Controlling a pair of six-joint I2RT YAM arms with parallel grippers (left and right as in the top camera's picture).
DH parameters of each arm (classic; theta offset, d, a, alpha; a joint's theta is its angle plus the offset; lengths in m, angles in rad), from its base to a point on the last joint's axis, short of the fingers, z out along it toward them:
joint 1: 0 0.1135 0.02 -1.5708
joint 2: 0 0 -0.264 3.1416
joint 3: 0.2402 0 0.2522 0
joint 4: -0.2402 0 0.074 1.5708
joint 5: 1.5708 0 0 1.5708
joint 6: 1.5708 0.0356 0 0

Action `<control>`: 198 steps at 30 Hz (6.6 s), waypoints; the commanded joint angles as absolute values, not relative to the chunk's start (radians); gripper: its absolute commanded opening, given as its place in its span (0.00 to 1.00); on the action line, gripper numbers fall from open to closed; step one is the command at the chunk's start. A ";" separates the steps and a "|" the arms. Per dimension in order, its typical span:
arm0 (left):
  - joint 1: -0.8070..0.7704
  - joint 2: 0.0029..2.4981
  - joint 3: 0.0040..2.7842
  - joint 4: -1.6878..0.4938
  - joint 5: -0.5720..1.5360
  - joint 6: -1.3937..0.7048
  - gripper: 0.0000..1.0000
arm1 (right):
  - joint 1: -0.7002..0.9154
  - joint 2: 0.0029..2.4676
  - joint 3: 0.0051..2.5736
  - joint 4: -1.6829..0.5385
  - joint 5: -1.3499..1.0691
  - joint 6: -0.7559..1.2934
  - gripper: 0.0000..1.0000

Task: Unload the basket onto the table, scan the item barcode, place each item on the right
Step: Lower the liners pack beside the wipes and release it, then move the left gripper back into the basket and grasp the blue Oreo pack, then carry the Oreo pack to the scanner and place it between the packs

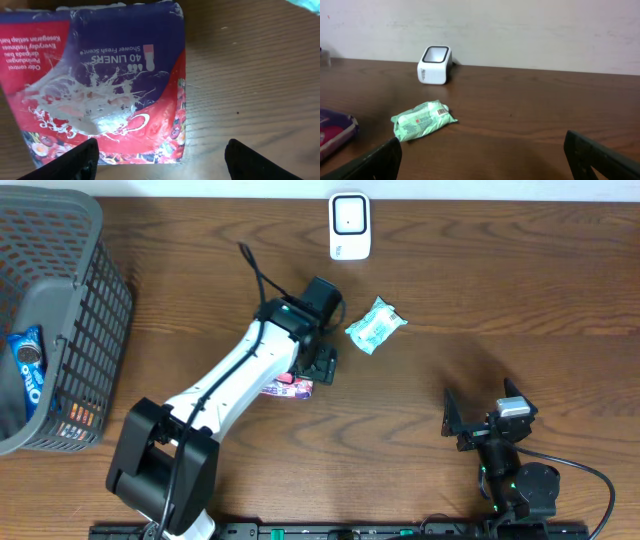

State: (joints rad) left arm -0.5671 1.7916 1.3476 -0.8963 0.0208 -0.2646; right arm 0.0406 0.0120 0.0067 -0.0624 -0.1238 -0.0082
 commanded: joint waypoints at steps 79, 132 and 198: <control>0.533 1.585 1.429 -0.411 -0.492 -0.244 0.92 | 0.054 0.007 0.006 -0.065 -0.133 -0.012 0.99; 0.776 1.929 1.420 -0.467 0.161 -0.197 0.08 | 0.054 0.007 0.006 -0.065 -0.133 -0.012 0.99; -0.448 1.949 1.420 -0.276 0.026 -0.513 0.51 | 0.054 0.007 0.006 -0.065 -0.133 -0.012 0.99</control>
